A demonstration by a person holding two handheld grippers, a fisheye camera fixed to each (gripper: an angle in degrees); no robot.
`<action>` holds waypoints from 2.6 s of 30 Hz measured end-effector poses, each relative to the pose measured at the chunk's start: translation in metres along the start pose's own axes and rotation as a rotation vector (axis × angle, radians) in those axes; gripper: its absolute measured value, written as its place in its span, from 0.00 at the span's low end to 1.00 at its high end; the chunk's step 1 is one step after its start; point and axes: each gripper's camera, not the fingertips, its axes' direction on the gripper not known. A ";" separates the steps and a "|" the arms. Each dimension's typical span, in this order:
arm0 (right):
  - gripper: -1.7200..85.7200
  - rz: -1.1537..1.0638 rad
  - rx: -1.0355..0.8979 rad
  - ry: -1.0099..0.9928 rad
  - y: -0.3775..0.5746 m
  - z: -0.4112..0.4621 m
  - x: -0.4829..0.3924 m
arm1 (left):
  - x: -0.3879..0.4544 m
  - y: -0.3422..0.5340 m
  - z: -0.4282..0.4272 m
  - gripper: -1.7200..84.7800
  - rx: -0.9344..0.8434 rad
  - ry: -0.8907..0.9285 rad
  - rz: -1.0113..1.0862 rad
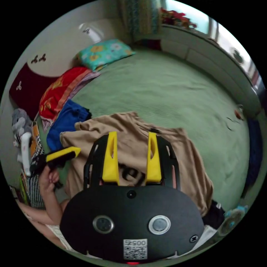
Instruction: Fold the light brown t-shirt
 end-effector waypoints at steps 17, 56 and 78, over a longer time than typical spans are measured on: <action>0.00 0.108 -0.096 0.342 -0.161 0.100 -0.041 | -0.012 -0.001 -0.017 0.01 0.045 -0.083 0.001; 0.13 0.132 -0.169 0.028 -0.234 0.096 0.032 | -0.023 0.002 -0.015 0.01 0.042 -0.137 -0.052; 0.01 -0.212 -0.106 -0.124 -0.186 0.112 -0.058 | -0.030 0.005 -0.003 0.01 0.049 -0.094 -0.080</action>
